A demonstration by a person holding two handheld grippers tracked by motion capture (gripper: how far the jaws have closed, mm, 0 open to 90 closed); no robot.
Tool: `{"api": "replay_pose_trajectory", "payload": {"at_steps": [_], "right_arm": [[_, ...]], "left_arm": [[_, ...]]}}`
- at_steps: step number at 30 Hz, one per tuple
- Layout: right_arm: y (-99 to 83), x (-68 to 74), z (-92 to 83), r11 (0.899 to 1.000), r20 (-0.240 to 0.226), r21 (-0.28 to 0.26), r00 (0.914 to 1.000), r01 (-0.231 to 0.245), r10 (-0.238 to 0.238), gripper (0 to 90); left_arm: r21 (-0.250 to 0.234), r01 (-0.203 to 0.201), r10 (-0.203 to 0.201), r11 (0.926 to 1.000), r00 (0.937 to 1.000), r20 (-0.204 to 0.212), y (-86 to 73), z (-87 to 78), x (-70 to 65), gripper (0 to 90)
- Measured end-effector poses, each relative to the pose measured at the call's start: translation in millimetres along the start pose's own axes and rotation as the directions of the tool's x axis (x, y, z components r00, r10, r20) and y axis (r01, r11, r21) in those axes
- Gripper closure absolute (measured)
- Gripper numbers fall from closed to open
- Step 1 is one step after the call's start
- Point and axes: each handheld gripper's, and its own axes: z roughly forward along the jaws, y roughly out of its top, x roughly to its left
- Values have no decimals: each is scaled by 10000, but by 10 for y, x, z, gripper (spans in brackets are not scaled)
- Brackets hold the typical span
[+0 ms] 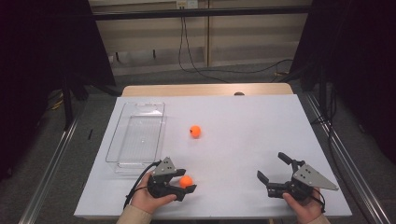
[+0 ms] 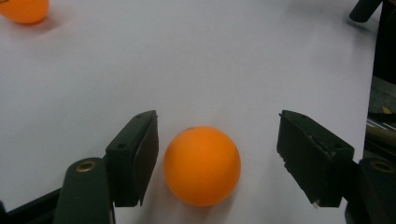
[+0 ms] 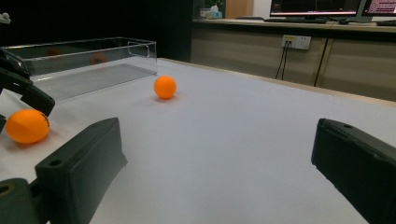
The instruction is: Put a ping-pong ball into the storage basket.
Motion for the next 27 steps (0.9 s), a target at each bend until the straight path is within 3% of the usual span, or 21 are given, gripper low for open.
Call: {"api": "replay_pose_trajectory", "payload": {"at_steps": [15,27], "right_arm": [[3,-5,-2,10000,-24,5,10000,35,-35,17],[5,-2,-3,10000,-42,7,10000,28,-28,18]], "left_arm": [[369,100,-92,9993,9997,-206,-36,22,18,370],[382,148,-141,9992,9997,-175,-43,24,25,389]]}}
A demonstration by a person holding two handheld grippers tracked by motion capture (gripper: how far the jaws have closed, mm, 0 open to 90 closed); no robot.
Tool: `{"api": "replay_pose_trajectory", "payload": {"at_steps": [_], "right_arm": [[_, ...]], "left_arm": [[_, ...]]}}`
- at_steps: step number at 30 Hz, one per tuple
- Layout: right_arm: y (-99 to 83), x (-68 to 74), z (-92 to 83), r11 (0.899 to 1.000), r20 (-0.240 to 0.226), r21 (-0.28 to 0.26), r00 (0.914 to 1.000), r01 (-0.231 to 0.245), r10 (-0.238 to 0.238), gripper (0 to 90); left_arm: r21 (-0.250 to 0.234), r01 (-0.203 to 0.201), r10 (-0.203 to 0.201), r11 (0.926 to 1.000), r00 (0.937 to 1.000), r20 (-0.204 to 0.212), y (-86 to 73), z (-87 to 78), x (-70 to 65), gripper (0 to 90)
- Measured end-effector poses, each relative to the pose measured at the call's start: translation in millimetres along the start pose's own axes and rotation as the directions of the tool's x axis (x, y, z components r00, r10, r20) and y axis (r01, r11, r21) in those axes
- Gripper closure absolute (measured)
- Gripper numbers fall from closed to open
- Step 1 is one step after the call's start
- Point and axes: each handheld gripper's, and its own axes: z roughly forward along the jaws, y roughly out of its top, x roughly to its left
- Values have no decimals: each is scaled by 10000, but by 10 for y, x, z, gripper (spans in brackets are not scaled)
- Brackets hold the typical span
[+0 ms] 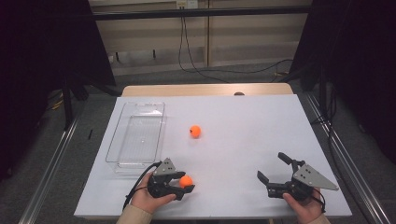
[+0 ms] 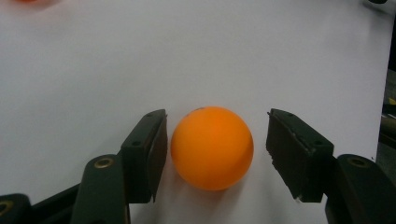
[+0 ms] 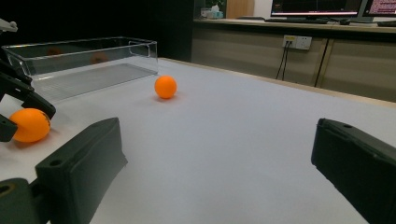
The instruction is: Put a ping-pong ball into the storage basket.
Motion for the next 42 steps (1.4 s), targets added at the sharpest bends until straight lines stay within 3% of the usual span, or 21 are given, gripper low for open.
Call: {"api": "replay_pose_trajectory", "payload": {"at_steps": [42], "right_arm": [[-5,-10,-2,10000,11,-5,10000,-71,71,19]], "left_arm": [[335,13,-9,9994,9999,-133,-29,42,6,443]]}}
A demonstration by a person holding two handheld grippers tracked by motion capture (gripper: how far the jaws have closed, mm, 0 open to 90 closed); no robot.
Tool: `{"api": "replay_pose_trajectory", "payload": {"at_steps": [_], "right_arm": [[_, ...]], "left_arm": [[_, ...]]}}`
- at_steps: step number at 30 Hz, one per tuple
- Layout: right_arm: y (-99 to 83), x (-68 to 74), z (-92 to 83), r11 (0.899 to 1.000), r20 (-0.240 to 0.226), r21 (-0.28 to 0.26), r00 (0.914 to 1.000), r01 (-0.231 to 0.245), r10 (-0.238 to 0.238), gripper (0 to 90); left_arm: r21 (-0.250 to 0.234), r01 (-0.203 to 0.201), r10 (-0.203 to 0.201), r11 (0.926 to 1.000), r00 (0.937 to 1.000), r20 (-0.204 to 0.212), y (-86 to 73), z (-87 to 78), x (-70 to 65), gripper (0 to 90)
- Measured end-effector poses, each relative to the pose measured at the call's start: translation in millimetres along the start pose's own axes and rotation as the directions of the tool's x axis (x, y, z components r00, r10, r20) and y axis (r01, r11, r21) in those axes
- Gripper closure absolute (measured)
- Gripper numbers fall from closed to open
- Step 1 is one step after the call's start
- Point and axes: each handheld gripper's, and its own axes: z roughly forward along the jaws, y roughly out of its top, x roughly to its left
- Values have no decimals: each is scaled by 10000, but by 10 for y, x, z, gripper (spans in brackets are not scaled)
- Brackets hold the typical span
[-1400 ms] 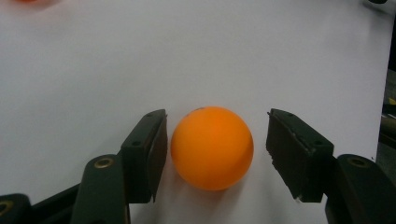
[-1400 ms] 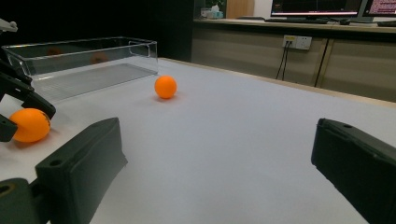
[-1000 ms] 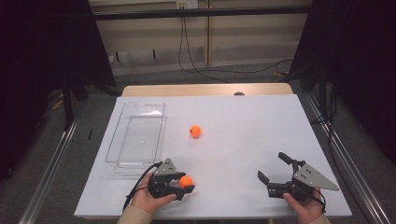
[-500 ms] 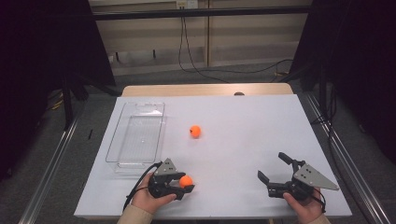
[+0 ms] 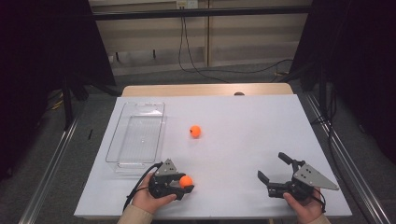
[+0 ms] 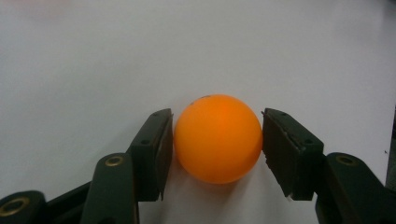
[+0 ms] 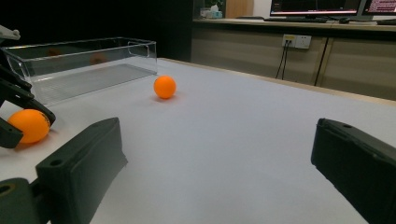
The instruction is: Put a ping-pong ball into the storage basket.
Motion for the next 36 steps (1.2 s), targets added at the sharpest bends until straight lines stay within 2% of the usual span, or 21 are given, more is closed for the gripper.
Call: {"api": "replay_pose_trajectory", "payload": {"at_steps": [7,36], "right_arm": [[0,1,-1,10000,7,1,10000,2,-2,19],[1,2,0,10000,-9,10,10000,3,-3,19]], "left_arm": [[-38,157,-157,9999,9999,-22,-6,-10,14,456],[45,84,-84,10000,10000,-46,-4,-5,4,509]]}}
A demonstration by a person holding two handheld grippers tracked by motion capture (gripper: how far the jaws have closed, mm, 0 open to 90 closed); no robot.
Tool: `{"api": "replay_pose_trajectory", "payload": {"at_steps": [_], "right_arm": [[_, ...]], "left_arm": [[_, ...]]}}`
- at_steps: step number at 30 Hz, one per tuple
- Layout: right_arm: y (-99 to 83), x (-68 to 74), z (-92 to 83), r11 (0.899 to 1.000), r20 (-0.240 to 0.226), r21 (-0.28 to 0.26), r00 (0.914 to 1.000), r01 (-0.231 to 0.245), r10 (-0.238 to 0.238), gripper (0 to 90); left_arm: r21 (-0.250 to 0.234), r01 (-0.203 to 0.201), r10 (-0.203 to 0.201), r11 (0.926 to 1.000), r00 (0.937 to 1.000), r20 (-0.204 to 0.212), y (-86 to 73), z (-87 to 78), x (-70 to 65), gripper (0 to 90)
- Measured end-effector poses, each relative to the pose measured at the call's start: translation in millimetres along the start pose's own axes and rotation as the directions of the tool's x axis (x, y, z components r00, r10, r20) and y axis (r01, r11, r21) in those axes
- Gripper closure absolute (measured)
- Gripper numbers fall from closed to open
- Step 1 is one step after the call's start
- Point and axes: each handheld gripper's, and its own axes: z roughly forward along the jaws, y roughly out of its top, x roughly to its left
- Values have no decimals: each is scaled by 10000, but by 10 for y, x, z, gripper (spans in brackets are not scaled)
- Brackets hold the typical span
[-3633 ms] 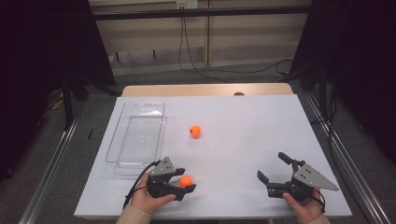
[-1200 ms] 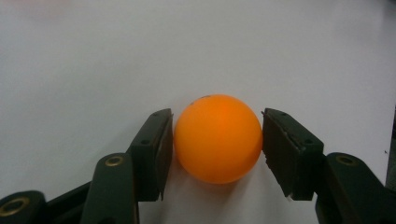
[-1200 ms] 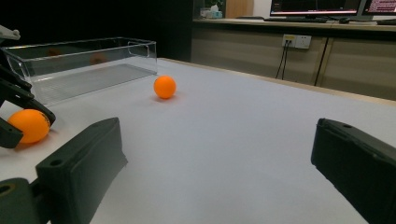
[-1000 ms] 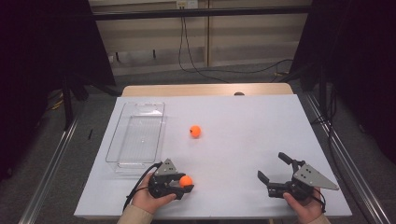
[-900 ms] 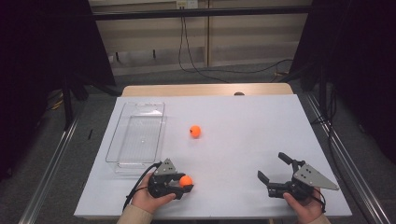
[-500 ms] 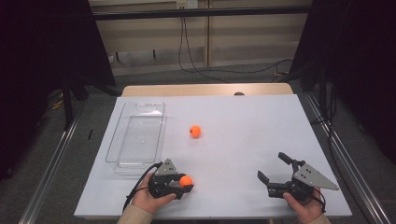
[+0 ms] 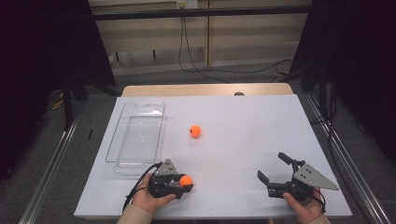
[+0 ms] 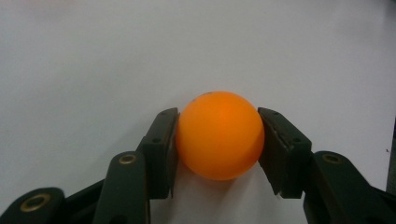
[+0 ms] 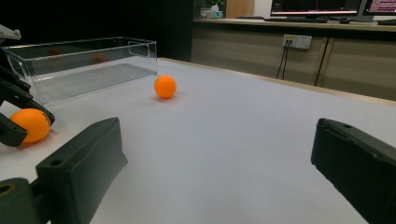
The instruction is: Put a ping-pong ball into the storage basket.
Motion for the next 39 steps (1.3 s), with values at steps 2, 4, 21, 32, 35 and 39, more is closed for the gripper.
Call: {"api": "replay_pose_trajectory", "payload": {"at_steps": [2,4,21,32,35,39], "right_arm": [[0,0,0,10000,-10,2,10000,-2,2,19],[-1,-2,-1,10000,-15,12,10000,4,-4,20],[0,2,2,10000,-40,16,10000,34,-34,20],[0,-1,0,10000,-33,4,10000,-2,2,19],[1,1,0,10000,-45,2,10000,-16,16,20],[2,-3,-2,10000,-18,-25,10000,-12,12,19]], "left_arm": [[13,-20,20,10000,10000,-10,2,1,-2,509],[11,-37,37,10000,10000,7,8,4,-12,510],[-285,304,-304,9991,9995,18,66,-63,-25,510],[-462,599,-600,9971,9982,6,129,-118,-17,510],[-454,682,-680,9966,9977,58,148,-122,-7,511],[-498,742,-741,9960,9972,41,173,-113,-9,511]]}}
